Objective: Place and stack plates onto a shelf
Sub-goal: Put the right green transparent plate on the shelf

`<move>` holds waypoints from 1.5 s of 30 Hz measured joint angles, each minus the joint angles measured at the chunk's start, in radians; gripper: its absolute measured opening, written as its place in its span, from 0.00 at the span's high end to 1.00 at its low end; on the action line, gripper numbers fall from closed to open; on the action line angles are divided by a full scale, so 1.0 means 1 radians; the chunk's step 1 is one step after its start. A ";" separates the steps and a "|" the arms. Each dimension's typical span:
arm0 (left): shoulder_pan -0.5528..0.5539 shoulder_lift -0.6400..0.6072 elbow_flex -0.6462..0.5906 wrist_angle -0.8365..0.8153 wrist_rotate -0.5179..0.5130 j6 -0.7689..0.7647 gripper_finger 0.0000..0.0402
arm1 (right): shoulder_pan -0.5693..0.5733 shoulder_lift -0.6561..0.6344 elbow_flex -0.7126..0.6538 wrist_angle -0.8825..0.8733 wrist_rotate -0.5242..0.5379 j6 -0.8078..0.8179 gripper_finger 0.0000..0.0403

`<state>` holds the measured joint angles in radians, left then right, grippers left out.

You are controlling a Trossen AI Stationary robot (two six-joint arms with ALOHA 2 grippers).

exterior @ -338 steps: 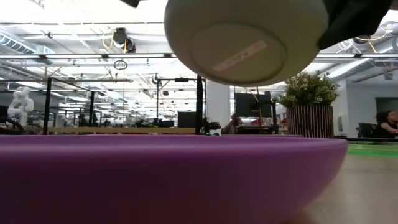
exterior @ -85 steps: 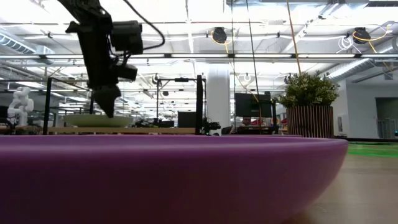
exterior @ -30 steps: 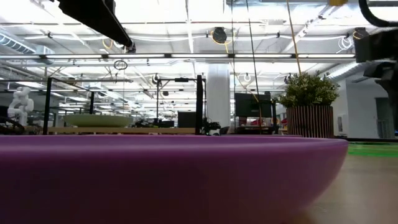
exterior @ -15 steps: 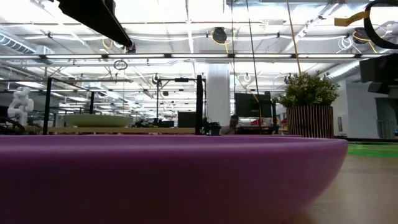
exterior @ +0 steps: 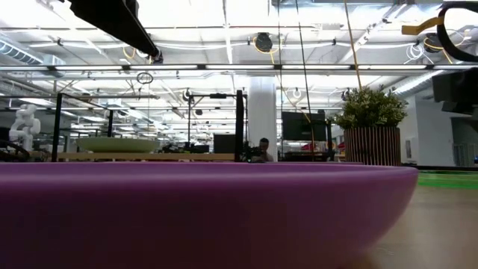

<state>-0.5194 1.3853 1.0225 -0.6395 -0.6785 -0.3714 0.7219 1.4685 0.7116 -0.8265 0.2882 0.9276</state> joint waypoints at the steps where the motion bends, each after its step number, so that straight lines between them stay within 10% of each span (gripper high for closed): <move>1: -0.001 0.000 0.000 0.000 0.000 0.000 0.44 | 0.000 0.000 0.000 0.000 0.000 0.000 0.96; 23: -0.019 0.000 0.000 -0.011 0.000 -0.004 0.44 | -0.035 0.001 0.144 -0.083 0.084 -0.069 1.00; 45: -0.042 0.000 0.000 -0.016 -0.001 -0.060 0.44 | -0.246 0.000 0.446 0.033 0.290 -0.788 1.00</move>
<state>-0.5617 1.3853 1.0222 -0.6556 -0.6792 -0.4309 0.4755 1.4685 1.1579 -0.7934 0.5781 0.1395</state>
